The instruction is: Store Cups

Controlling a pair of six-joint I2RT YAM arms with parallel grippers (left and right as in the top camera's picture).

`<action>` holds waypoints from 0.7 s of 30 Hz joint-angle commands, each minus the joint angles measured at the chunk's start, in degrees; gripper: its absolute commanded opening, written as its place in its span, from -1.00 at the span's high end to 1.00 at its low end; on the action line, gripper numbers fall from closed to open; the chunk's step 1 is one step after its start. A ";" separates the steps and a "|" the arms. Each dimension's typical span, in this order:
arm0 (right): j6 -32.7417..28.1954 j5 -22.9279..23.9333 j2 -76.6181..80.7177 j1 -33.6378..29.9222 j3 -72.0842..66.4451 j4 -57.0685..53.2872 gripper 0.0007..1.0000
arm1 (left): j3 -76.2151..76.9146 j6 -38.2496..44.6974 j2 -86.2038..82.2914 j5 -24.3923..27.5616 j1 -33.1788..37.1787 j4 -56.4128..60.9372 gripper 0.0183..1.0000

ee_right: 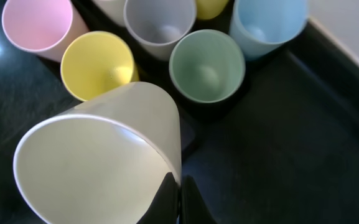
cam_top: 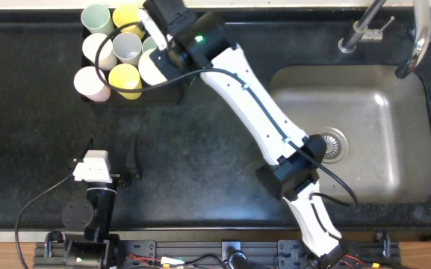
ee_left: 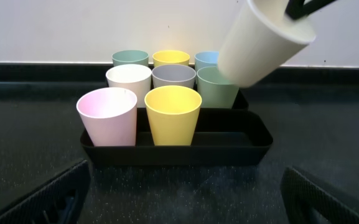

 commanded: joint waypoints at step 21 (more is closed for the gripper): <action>0.59 0.07 7.30 0.87 1.51 -1.62 0.91 | -0.17 1.49 -0.57 0.52 -0.09 0.00 -1.00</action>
